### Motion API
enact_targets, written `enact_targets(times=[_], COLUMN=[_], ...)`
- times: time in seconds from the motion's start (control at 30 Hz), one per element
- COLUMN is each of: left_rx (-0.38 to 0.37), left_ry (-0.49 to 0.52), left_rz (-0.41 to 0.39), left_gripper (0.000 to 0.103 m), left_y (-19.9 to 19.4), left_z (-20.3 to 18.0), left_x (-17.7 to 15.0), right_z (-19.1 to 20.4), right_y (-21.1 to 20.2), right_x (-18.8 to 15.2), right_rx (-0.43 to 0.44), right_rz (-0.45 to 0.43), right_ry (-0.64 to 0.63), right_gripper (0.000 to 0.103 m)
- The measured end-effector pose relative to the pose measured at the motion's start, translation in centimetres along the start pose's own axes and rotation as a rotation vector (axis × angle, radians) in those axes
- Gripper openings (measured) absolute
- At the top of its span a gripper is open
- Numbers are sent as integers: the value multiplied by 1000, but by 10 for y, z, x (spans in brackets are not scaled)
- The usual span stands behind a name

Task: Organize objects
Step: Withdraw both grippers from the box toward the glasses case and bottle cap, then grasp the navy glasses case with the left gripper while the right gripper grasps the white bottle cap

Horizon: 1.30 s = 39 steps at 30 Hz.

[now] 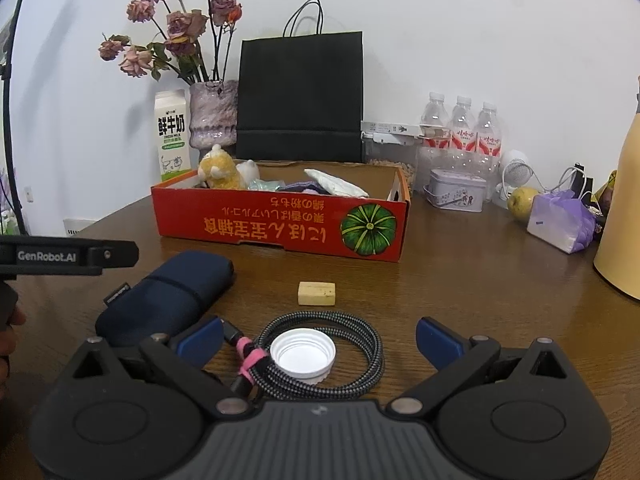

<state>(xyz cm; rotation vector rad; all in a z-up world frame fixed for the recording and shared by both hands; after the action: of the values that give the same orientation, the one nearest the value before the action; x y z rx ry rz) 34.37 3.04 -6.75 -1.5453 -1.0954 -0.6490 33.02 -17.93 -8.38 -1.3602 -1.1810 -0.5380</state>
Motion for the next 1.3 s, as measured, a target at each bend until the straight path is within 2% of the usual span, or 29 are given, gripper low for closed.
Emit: enact_targets(times=[0.23,0.33,0.4,0.47,0.83,0.87,0.9,0.93,0.97,1.03,1.13,1.3], left_rx=[19,17,16,13,15,16,17,18,19,19,19,22], left_ry=[0,-4,-4,-3,11,13,14,15,17,18,19,26], left_rz=[18,17,18,19,32,35,37,40,42,45,45,57], left_gripper=[103,103,103,103,103,103,103,103,103,103,103,103], left_y=[2,1,1,0,2,2,3,3,4,4,4,8], left_z=[3,3,3,3,1,0,0,0,0,0,0,-2], left_x=[-1,-1,-1,-1,-5,-5,-6,-6,-7,-8,-8,-11], right_z=[3,4,4,4,12,13,13,13,11,8,6,5], right_y=[4,5,9,14,26,27,30,32,32,31,24,2], right_x=[-2,-1,-2,-4,-6,-8,-10,-11,-12,-13,-10,6], right_rx=[16,29,42,65,131,136,140,153,158,139,126,47], right_rz=[21,16,35,56,89,101,122,128,127,127,86,-56], right_ry=[-8,-7,5,28,42,42,47,64,78,86,89,40], right_gripper=[101,86,68,56,55,53,46,46,39,39,39,39])
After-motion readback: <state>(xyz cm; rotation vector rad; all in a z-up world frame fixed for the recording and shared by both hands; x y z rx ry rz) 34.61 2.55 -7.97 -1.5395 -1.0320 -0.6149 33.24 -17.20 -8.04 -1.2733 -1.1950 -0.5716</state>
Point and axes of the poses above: each gripper's, at about its wrist camera, not at the fingertips, and y roughly the way its jaws point, z to its left, x to its top, the point moved 10 cm from there along y, roughly the way its jaws point, and after that the axes turned 13 degrees about -y, right-handed, at the moved point
